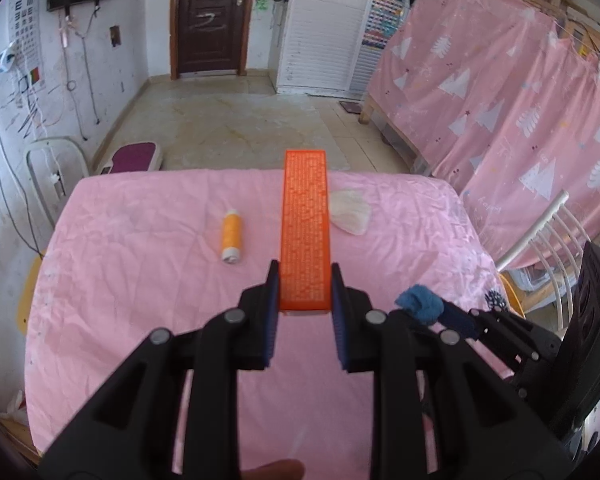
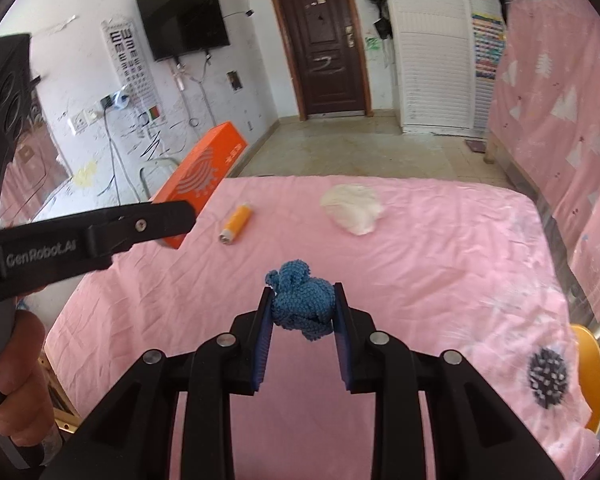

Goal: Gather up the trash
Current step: 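Carry the orange box and blue yarn over the orange bin and open both grippers, then grasp the orange bottle with the left gripper while the right gripper grasps the white cloth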

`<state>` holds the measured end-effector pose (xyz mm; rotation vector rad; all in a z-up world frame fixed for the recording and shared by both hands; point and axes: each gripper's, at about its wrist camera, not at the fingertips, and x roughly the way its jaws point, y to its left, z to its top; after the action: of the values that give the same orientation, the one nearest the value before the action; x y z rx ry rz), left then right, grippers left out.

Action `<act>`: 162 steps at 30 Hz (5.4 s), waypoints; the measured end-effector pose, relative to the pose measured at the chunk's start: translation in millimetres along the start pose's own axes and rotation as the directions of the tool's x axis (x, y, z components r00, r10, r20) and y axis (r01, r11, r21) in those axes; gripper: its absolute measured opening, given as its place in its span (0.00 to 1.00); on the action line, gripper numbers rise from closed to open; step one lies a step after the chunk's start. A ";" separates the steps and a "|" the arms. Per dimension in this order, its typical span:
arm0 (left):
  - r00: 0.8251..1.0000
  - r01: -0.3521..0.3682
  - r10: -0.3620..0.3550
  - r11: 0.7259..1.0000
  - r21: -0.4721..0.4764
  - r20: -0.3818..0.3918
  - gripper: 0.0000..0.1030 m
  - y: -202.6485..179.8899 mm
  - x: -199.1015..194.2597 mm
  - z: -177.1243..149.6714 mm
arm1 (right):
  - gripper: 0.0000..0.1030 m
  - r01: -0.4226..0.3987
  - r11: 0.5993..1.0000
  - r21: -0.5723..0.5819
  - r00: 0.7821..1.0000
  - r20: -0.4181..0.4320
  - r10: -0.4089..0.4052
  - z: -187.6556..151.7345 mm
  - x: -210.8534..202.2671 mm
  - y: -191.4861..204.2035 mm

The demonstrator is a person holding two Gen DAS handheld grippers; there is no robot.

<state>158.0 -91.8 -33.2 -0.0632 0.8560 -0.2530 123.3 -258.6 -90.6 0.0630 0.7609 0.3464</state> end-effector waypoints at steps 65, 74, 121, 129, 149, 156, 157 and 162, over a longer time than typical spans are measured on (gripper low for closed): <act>0.932 0.354 -0.287 0.849 0.392 -0.221 0.39 -309.9 93.3 -25.0 | 0.19 0.382 0.798 0.466 0.893 0.038 -0.449 -96.8 -117.2 -302.8; 0.937 0.340 -0.281 0.865 0.368 -0.205 0.39 -285.8 87.4 -17.8 | 0.53 0.411 0.794 0.448 0.875 0.049 -0.481 -87.2 -117.0 -297.4; 0.998 -0.026 0.027 0.999 0.024 -0.057 0.39 7.0 64.7 41.1 | 0.59 0.172 0.984 -0.034 0.983 0.062 -0.170 78.2 23.3 -51.0; 0.993 -0.083 0.081 0.996 -0.016 -0.090 0.39 38.6 77.6 45.3 | 0.59 0.144 0.987 -0.076 0.990 0.020 -0.143 91.6 58.3 -32.5; 0.972 -0.141 0.132 0.989 -0.034 -0.195 0.39 58.4 123.4 34.5 | 0.60 0.063 0.995 -0.079 0.993 -0.099 -0.071 88.6 131.7 -24.4; 0.970 -0.168 0.163 0.986 -0.008 -0.181 0.35 52.9 128.6 33.7 | 0.55 0.061 0.997 -0.042 0.988 -0.139 -0.066 85.0 148.2 -30.0; 0.970 -0.169 0.165 0.986 -0.006 -0.179 0.32 54.1 127.3 32.4 | 0.49 0.061 0.998 -0.033 0.988 -0.143 -0.065 84.7 149.8 -31.7; 0.971 -0.169 0.167 0.986 0.007 -0.169 0.18 51.2 127.2 30.3 | 0.42 0.059 0.998 -0.017 0.988 -0.141 -0.060 83.7 147.8 -35.1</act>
<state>270.6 -74.9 -115.3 0.0241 1.0257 -0.0964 289.7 -237.2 -134.5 0.0036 0.8997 0.3009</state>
